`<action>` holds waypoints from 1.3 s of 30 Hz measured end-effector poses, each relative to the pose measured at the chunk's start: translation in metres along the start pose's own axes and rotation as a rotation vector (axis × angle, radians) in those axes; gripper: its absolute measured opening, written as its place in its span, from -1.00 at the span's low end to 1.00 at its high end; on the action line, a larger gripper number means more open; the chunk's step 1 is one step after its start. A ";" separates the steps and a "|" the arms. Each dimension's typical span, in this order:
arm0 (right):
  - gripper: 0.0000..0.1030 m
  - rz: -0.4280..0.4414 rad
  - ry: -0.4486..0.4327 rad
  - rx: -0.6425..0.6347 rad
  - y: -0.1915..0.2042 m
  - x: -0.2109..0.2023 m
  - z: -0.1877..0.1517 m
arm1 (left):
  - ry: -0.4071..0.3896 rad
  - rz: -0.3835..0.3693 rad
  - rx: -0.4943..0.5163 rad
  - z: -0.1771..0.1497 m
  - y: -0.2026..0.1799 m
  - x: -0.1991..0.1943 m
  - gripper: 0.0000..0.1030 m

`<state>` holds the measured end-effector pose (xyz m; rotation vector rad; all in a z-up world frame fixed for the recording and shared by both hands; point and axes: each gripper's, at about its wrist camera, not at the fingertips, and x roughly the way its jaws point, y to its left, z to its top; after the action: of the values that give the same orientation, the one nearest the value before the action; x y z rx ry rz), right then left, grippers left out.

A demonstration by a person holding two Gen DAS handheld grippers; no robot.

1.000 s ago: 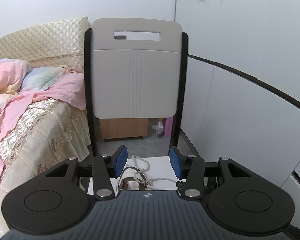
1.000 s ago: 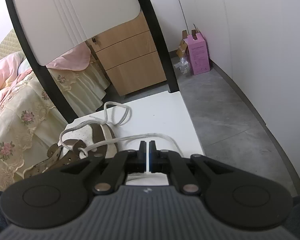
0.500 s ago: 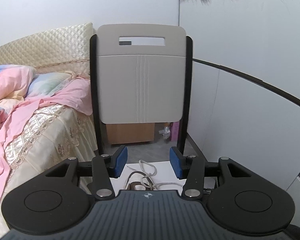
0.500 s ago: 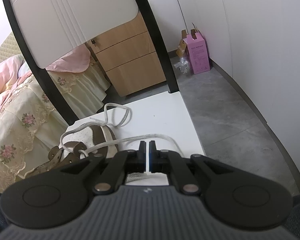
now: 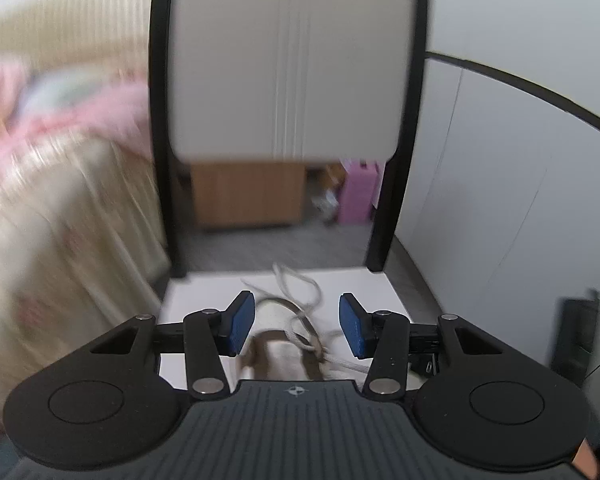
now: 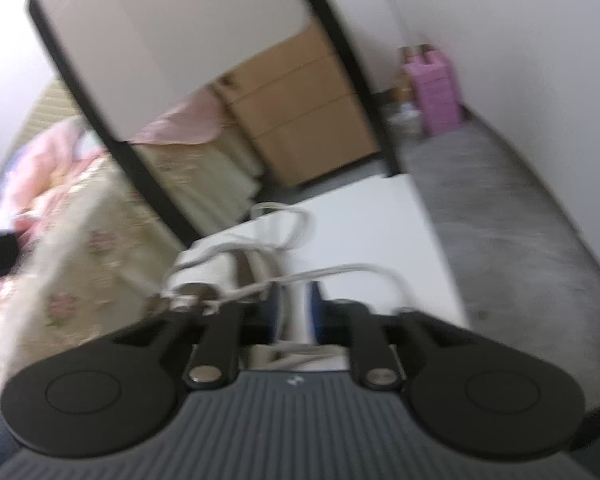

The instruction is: Lace up shoes with both hands

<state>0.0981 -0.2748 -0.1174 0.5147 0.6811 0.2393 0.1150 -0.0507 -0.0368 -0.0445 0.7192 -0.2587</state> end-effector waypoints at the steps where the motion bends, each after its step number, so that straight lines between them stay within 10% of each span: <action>1: -0.27 0.036 -0.002 0.006 0.001 0.001 0.001 | 0.031 -0.015 -0.033 0.001 0.007 0.014 -0.02; 12: -0.26 0.144 0.017 0.238 -0.029 0.015 0.012 | 0.146 -0.073 -0.132 0.006 0.028 0.083 -0.18; 23: -0.27 0.198 0.098 0.127 0.003 0.042 0.013 | 0.189 -0.133 -0.185 -0.005 0.040 0.106 -0.84; 39: -0.14 0.083 0.098 0.027 0.008 0.052 0.005 | 0.144 -0.170 -0.253 -0.019 0.050 0.091 -0.93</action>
<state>0.1401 -0.2502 -0.1375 0.5599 0.7603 0.3351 0.1787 -0.0243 -0.1163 -0.3309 0.8899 -0.3343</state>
